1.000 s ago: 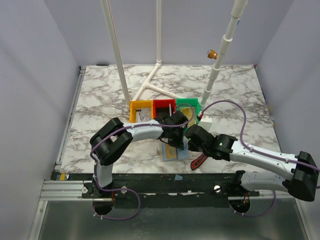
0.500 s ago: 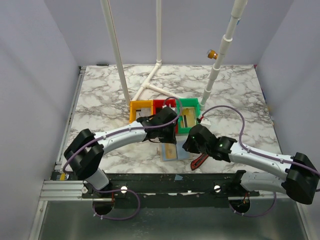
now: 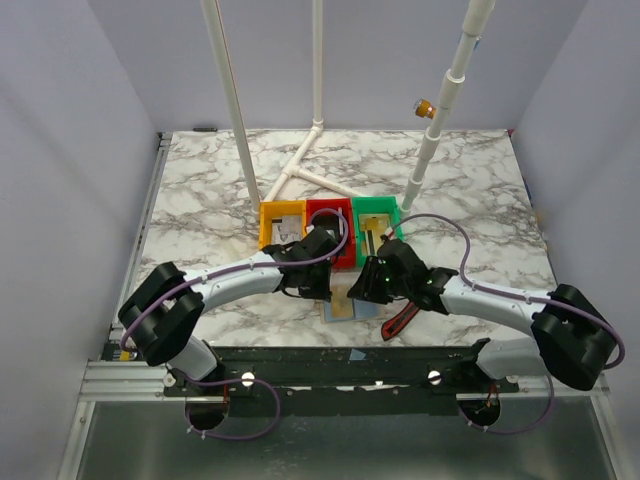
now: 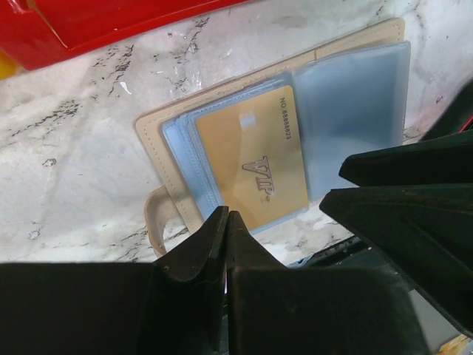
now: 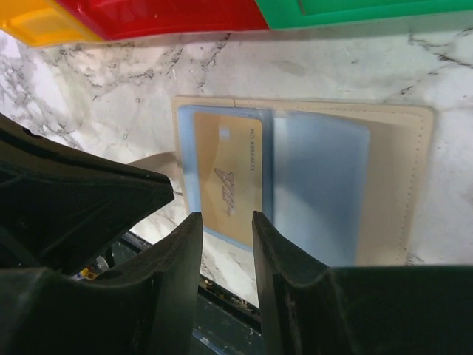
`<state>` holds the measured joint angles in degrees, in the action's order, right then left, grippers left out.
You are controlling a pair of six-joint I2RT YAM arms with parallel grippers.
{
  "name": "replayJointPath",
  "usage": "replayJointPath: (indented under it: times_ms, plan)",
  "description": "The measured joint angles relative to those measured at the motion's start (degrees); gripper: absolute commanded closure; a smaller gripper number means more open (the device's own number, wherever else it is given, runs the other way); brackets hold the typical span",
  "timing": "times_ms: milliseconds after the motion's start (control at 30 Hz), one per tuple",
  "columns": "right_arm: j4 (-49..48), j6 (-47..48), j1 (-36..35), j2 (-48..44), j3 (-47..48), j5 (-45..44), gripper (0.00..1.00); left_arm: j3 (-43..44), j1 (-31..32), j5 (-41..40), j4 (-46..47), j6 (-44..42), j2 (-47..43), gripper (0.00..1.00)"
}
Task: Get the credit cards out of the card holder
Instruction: Remove the credit card from the card holder.
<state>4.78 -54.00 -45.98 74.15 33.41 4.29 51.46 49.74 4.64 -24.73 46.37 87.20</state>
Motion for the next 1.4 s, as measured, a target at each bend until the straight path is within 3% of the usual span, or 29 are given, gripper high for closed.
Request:
replayJointPath:
  times_ms: [1000, 1400]
  plan:
    - [-6.23, -0.13, 2.32, 3.41, -3.67, 3.58, 0.65, 1.42, -0.17, 0.83, 2.95, -0.04, 6.62, 1.0]
    - [-12.0, -1.53, 5.22, 4.0, -7.26, 7.23, 0.73, 2.1, -0.17, 1.68, 3.65, -0.04, 7.74, 1.0]
